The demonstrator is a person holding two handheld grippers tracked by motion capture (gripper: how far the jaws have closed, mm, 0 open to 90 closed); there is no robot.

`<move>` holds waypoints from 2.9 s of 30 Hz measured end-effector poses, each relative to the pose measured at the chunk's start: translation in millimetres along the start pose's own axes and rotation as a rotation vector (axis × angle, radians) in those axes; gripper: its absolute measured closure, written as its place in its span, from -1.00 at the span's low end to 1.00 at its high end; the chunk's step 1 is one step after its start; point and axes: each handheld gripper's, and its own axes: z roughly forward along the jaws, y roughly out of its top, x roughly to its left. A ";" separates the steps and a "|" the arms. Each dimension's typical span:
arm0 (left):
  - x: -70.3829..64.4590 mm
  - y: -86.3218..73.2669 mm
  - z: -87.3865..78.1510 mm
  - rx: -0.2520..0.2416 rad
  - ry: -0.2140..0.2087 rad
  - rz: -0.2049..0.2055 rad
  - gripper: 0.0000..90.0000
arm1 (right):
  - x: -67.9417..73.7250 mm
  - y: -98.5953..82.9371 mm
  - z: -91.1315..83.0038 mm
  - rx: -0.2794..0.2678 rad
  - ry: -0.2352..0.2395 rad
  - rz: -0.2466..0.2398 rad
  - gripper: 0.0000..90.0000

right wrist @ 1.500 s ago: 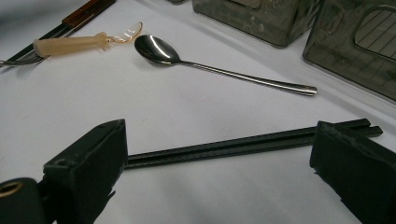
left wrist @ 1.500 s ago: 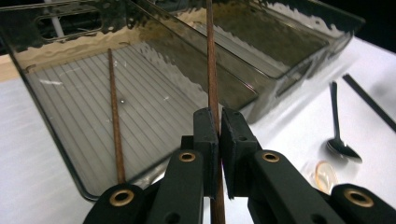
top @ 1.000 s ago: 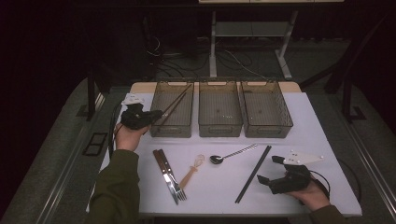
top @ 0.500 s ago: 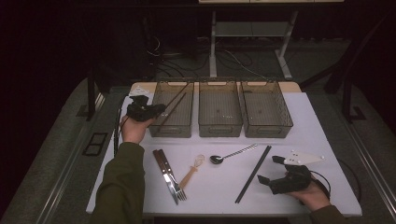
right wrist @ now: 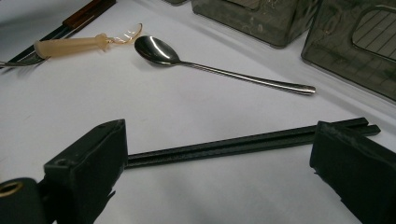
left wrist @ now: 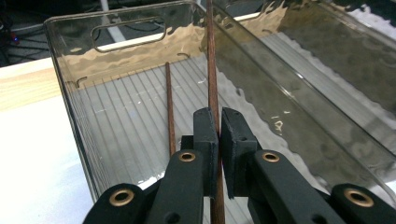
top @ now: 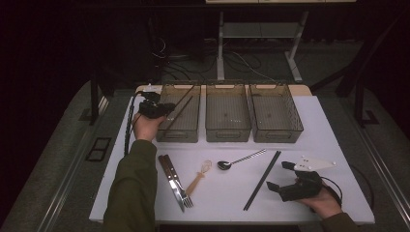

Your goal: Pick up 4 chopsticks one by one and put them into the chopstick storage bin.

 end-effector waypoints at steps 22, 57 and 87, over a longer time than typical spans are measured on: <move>1.4 -5.8 14.1 0.076 0.073 -0.017 0.77 | 0.3 0.3 -0.8 0.000 0.005 -0.004 -0.90; -35.4 -35.8 -37.9 -0.016 -0.073 0.120 -0.19 | 0.9 0.2 0.2 -0.001 0.000 -0.002 -0.90; -88.5 -106.7 -69.1 -0.053 -0.204 0.219 -0.89 | 1.4 0.2 -0.6 0.000 -0.003 0.001 -0.90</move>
